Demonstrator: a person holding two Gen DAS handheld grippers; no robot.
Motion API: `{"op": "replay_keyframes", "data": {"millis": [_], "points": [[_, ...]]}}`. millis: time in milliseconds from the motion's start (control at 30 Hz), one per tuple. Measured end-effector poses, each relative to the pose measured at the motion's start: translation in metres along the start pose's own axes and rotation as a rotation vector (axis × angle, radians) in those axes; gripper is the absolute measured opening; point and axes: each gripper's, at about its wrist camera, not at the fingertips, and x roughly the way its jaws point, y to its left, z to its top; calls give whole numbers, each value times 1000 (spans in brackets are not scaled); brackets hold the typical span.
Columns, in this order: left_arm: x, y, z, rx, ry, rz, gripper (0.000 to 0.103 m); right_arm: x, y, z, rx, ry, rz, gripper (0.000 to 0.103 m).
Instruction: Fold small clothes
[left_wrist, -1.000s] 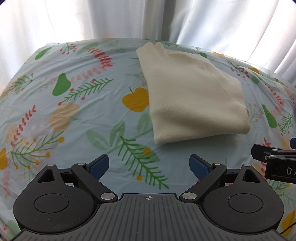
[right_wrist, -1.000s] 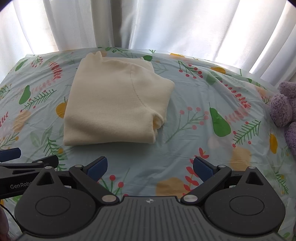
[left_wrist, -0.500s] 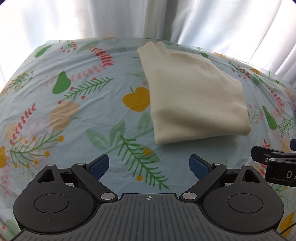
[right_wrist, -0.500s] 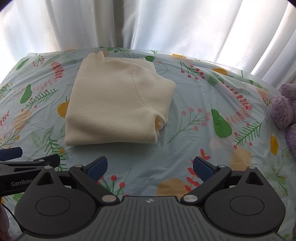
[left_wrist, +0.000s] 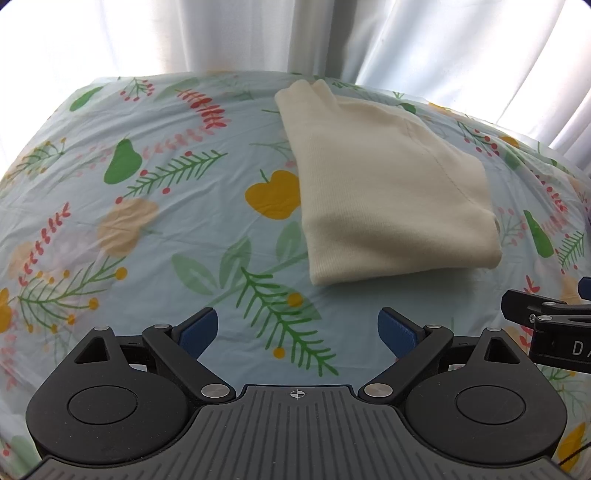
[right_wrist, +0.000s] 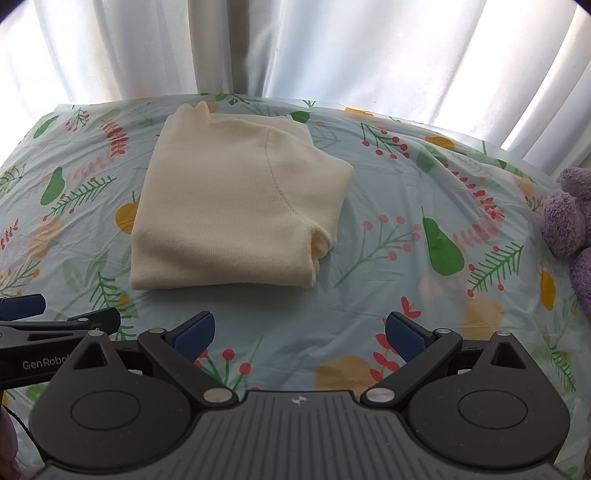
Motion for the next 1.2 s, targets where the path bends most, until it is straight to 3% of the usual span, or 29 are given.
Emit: {"op": "replay_keyframes", "data": {"millis": [1200], "points": [[4, 3, -1, 7, 9, -15, 97, 2, 3, 0, -14, -1, -6, 99]]}}
